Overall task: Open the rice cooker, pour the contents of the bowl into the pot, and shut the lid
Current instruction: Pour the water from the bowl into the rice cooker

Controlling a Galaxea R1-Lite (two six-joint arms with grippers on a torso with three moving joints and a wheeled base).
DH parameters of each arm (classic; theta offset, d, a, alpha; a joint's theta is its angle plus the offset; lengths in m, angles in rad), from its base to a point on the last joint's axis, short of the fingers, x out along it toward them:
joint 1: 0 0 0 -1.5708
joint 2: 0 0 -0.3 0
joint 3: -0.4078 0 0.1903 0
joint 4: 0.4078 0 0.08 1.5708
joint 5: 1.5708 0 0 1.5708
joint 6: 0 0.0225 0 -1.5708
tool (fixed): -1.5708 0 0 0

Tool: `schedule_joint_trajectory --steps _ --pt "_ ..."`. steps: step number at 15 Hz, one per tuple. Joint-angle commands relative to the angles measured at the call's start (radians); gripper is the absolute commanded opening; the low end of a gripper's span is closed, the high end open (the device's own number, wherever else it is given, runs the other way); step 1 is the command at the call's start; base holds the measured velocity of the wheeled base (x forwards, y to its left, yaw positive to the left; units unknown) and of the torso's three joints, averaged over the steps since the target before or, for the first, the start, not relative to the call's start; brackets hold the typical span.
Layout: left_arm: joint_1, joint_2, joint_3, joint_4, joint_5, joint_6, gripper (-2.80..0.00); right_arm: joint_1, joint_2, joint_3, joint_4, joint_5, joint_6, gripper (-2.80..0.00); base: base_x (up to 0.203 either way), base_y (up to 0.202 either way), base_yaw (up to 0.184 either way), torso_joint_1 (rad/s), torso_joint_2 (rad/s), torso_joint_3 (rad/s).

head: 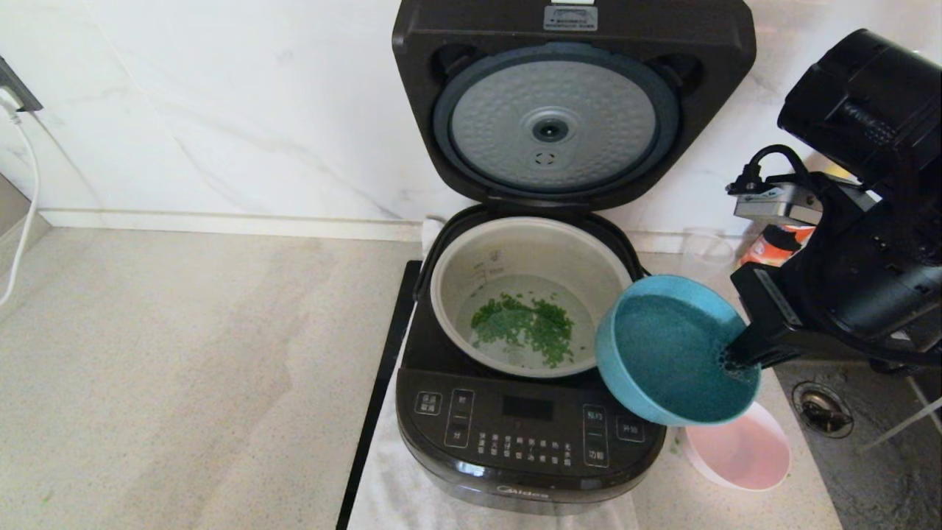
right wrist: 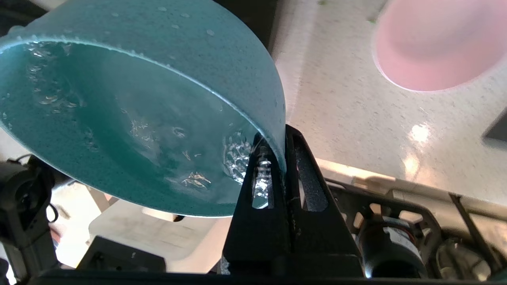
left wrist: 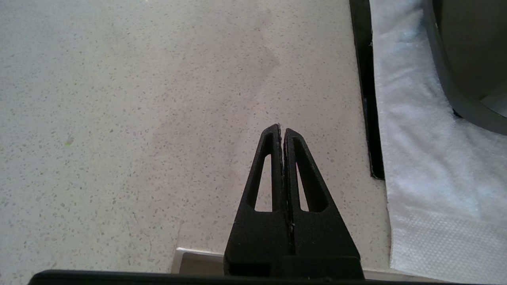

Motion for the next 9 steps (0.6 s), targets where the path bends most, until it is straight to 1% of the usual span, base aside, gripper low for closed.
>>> schedule_joint_trajectory --steps 1,3,5,9 --pt "0.0 -0.002 0.001 0.0 0.001 -0.001 -2.8 0.033 0.005 -0.004 -0.014 0.0 0.005 -2.8 0.0 0.0 0.0 0.0 0.0 0.0" --pt "0.0 -0.003 0.0 0.0 0.0 -0.001 -2.8 0.055 0.015 -0.005 -0.024 -0.005 0.012 -2.8 0.0 0.0 0.0 0.0 0.0 0.0" --pt "0.0 -0.003 0.001 0.0 0.0 -0.001 -2.8 0.097 0.021 -0.005 -0.036 -0.042 0.058 -2.8 0.0 0.0 0.0 0.0 0.0 0.0" --pt "0.0 -0.003 0.0 0.0 0.001 -0.001 -2.8 0.152 0.034 -0.005 -0.071 -0.096 0.068 -2.8 0.0 0.0 0.0 0.0 0.0 0.0"
